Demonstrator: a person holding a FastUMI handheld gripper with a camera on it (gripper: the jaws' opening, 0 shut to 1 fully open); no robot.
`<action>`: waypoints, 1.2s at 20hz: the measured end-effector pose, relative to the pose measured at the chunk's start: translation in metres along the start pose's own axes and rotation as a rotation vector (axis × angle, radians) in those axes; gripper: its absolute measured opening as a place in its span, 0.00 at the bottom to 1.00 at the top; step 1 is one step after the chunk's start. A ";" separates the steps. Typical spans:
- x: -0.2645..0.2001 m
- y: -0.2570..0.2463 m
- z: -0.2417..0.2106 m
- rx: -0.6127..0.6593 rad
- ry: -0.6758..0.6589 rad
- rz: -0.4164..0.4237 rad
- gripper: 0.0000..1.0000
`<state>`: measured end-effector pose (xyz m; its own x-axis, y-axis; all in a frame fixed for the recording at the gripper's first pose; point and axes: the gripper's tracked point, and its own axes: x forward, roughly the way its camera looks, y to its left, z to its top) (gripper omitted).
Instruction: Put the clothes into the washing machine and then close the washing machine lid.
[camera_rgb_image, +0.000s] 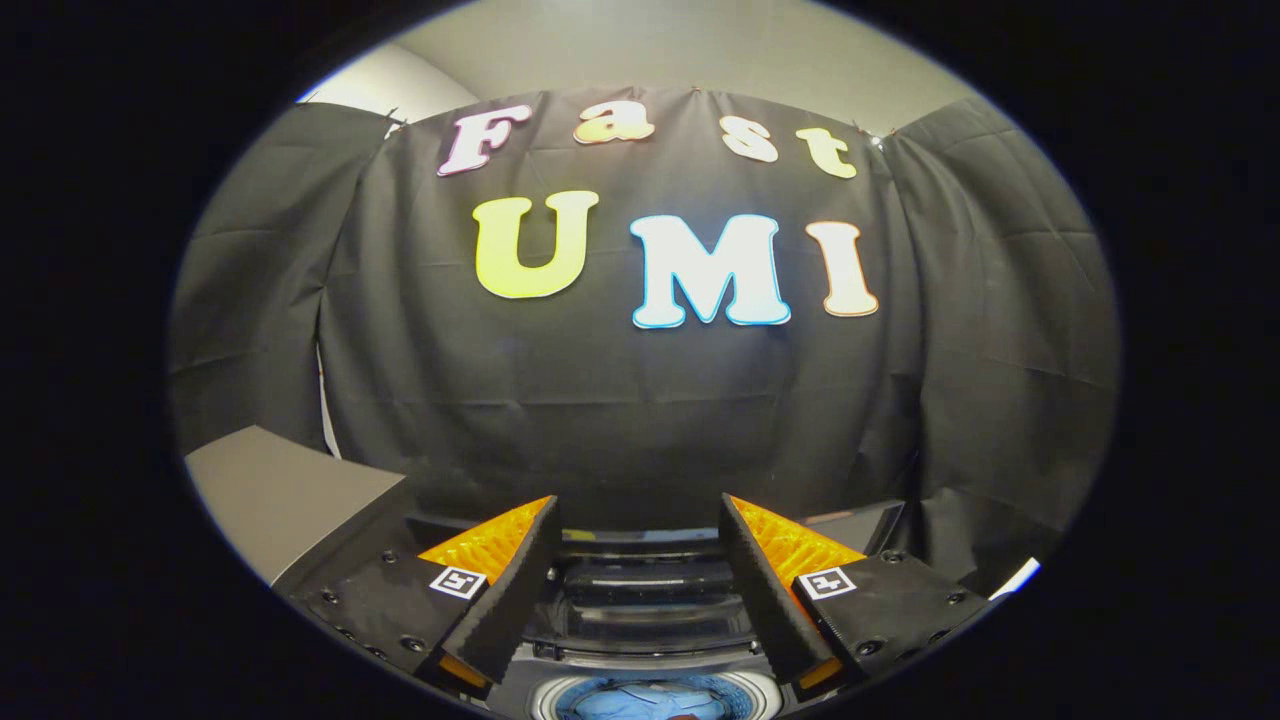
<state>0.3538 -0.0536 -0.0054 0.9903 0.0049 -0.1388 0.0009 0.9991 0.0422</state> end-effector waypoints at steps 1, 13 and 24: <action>0.006 -0.002 0.004 0.002 -0.003 -0.012 0.97; 0.064 -0.012 -0.018 -0.017 0.096 -0.029 0.97; 0.029 -0.012 -0.021 0.010 0.077 -0.013 0.98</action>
<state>0.3801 -0.0643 -0.0311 0.9766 -0.0042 -0.2149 0.0152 0.9987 0.0496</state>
